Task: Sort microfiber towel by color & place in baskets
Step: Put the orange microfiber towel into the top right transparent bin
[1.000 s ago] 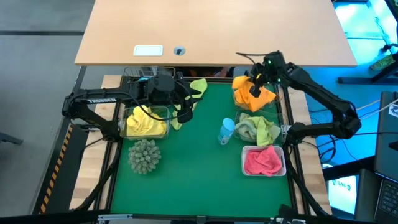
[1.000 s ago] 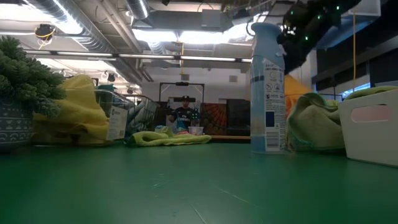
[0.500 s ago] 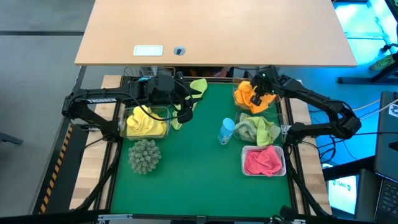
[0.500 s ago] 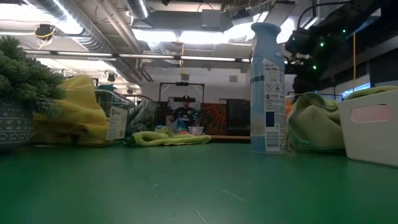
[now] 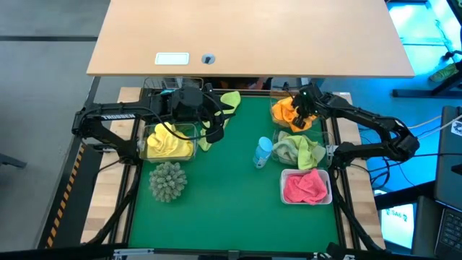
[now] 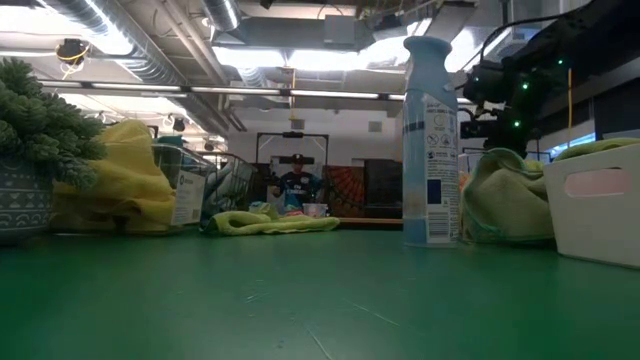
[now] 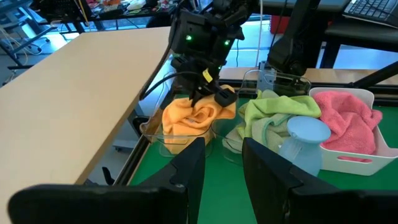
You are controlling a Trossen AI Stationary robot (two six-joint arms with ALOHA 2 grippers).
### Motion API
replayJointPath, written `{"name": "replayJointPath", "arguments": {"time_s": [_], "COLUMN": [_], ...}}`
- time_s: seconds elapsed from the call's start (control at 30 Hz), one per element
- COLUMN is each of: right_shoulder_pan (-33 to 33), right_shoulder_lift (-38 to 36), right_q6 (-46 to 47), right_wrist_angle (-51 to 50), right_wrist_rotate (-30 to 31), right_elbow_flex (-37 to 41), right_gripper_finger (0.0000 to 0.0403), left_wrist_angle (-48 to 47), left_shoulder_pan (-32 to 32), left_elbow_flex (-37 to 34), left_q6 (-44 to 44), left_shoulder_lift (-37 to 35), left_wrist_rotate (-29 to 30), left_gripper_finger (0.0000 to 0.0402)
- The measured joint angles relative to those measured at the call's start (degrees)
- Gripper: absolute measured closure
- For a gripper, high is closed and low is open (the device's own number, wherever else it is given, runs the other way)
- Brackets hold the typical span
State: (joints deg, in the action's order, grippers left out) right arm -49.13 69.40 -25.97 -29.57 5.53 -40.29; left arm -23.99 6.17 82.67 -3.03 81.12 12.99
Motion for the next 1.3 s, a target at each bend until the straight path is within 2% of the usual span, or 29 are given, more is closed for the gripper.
{"name": "replayJointPath", "arguments": {"time_s": [0.17, 0.47, 0.63, 0.73, 0.83, 1.0, 1.1, 1.3], "right_shoulder_pan": [0.0, 0.0, 0.0, 0.0, 0.0, 0.0, 0.0, 0.1], "right_shoulder_lift": [0.0, 0.0, 0.0, 0.0, 0.0, 0.0, -0.3, -0.2], "right_q6": [0.1, 0.1, 0.1, 0.4, 4.8, 15.7, 18.3, 23.1], "right_wrist_angle": [-2.5, -11.4, -21.1, -27.6, -33.8, -42.7, -45.7, -48.3], "right_wrist_rotate": [2.8, 3.0, 3.0, 3.0, 1.9, -8.9, -14.0, -13.2], "right_elbow_flex": [-2.4, -9.7, -15.7, -19.9, -24.1, -28.3, -28.4, -28.4], "right_gripper_finger": [0.0384, 0.0265, 0.0229, 0.0222, 0.0222, 0.0221, 0.0221, 0.0221], "left_wrist_angle": [0.0, 0.0, 0.0, 0.0, 0.0, 0.0, 0.0, 0.0], "left_shoulder_pan": [0.0, 0.0, 0.0, 0.0, 0.0, 0.0, 0.0, 0.0], "left_elbow_flex": [0.0, 0.0, 0.0, 0.0, 0.0, 0.0, 0.0, 0.0], "left_q6": [0.0, 0.0, 0.0, 0.0, 0.0, 0.0, 0.0, 0.0], "left_shoulder_lift": [0.0, 0.0, 0.0, 0.0, 0.0, 0.0, 0.0, 0.0], "left_wrist_rotate": [0.0, 0.0, 0.0, 0.0, 0.0, 0.0, 0.0, 0.0], "left_gripper_finger": [0.0299, 0.0299, 0.0299, 0.0299, 0.0299, 0.0299, 0.0299, 0.0299]}}
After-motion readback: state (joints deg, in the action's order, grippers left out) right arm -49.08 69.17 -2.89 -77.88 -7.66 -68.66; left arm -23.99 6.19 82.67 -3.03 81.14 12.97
